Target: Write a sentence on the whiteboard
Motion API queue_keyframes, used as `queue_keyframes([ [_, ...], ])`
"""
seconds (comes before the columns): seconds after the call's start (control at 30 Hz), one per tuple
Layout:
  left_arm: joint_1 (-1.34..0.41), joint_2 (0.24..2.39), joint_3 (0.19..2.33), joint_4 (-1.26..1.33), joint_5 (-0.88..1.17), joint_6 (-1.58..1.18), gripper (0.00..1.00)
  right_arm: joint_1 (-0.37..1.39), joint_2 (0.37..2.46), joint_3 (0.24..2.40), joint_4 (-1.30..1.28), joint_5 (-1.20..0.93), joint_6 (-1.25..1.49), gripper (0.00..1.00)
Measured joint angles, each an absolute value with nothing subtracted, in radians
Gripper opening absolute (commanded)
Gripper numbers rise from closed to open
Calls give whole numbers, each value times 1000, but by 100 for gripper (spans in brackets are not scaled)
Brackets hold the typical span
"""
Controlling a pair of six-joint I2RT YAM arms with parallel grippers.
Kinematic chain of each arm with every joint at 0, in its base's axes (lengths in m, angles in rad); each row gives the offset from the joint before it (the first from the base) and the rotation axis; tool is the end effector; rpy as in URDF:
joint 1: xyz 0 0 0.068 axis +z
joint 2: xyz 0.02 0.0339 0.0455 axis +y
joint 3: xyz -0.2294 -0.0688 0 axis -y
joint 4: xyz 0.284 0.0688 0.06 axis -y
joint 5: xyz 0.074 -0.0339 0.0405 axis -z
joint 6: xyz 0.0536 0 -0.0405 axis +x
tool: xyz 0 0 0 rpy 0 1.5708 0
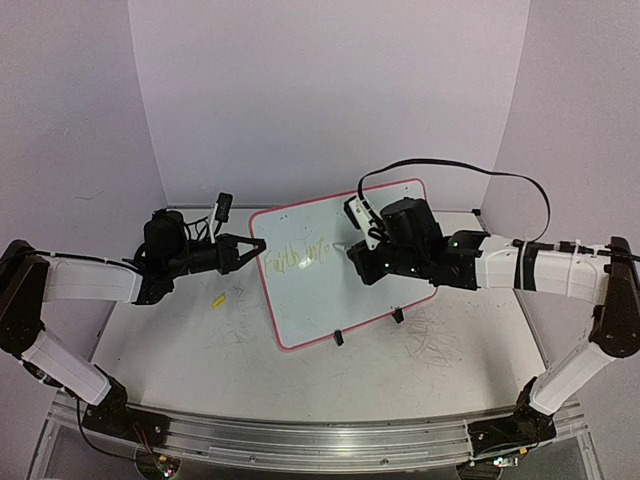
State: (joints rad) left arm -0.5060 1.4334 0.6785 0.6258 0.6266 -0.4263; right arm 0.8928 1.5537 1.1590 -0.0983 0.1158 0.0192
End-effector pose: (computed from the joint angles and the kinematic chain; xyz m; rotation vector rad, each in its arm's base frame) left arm 0.2935 -0.1986 0.1747 0.5712 1.7403 -1.2055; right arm 0.2641 0.3181 0.2288 -0.8180 1.9232 0.4413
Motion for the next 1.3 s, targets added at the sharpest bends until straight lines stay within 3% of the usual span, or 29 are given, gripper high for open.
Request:
queue_keyframes([
  [1.3, -509, 1433, 678, 620, 625, -426, 0, 912, 1568, 1140, -128, 132, 60, 0],
])
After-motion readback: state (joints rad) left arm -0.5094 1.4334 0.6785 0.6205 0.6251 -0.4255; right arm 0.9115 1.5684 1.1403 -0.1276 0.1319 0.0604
